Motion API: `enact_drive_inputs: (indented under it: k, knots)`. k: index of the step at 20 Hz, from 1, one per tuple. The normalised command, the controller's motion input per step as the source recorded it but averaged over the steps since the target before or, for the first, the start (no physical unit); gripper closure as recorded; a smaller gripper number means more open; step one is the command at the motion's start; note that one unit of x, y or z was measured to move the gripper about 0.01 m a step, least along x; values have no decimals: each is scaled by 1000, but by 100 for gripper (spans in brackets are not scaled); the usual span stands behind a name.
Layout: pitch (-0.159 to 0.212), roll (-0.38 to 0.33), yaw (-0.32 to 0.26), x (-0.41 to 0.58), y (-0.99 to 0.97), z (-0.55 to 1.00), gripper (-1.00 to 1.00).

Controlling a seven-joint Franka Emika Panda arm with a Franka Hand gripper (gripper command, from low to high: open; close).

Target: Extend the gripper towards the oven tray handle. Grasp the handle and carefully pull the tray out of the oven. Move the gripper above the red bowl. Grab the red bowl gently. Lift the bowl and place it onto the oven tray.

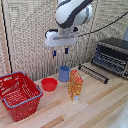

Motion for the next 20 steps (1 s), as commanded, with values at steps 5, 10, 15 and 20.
enact_drive_inputs:
  k: [5,10,15,20]
  knots:
    - [0,-295,111,51,47,23,-100]
    - [3,-375,136,58,0,5,-100]
    - [3,-372,139,65,0,22,-100]
    - [-6,-339,161,81,0,45,-100]
